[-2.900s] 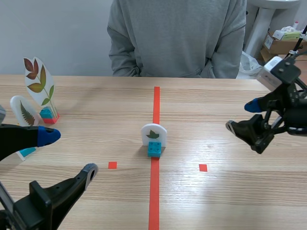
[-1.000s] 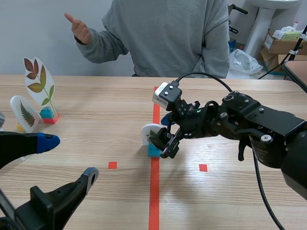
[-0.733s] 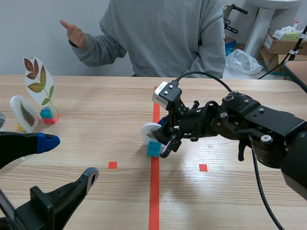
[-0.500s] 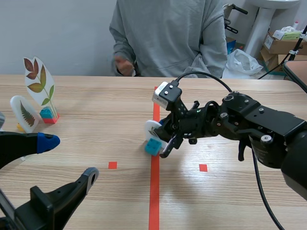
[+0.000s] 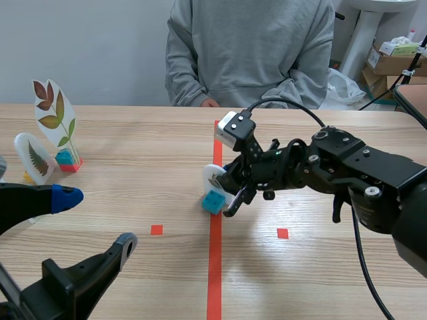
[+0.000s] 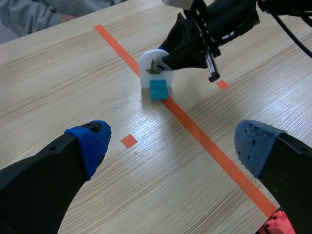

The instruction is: Do the leaf sorting experiment

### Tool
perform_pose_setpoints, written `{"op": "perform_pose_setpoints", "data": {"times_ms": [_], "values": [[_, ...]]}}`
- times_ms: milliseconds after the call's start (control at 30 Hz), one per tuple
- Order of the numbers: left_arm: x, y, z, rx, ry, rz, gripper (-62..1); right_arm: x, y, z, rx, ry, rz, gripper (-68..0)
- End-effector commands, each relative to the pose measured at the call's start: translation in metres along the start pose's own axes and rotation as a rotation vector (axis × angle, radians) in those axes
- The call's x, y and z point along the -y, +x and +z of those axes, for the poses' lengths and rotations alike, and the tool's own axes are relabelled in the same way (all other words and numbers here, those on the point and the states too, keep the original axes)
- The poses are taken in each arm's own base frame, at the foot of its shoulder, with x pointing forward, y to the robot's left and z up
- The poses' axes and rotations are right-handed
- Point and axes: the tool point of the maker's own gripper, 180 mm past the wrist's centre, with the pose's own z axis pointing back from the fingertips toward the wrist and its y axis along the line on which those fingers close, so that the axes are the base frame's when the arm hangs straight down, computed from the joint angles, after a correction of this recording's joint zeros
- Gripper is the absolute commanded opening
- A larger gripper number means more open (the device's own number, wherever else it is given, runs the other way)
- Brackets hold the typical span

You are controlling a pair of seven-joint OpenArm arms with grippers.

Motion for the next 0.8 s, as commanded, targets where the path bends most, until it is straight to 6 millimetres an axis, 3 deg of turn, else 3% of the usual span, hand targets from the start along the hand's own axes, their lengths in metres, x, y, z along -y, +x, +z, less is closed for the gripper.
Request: {"op": "perform_pose_setpoints", "data": {"times_ms": [0, 167, 400, 633, 767], "values": [[0.003, 0.007, 0.001, 0.026, -0.004, 0.013, -6.7, 0.022, 0.020, 0.012, 0.055, -0.051, 0.010, -66.4], [0.003, 0.007, 0.001, 0.027, -0.004, 0.013, -6.7, 0.050, 0.016, 0.039, 0.075, -0.143, -0.049, -66.2], [0.003, 0.007, 0.001, 0.025, -0.005, 0.012, -6.7, 0.095, -0.008, 0.088, 0.094, -0.301, -0.187, -66.2], [0.003, 0.007, 0.001, 0.026, -0.007, 0.007, -6.7, 0.143, -0.038, 0.155, 0.107, -0.494, -0.320, -66.2], [0.003, 0.007, 0.001, 0.027, -0.007, 0.007, -6.7, 0.160, -0.059, 0.195, 0.113, -0.591, -0.395, -66.2]]}}
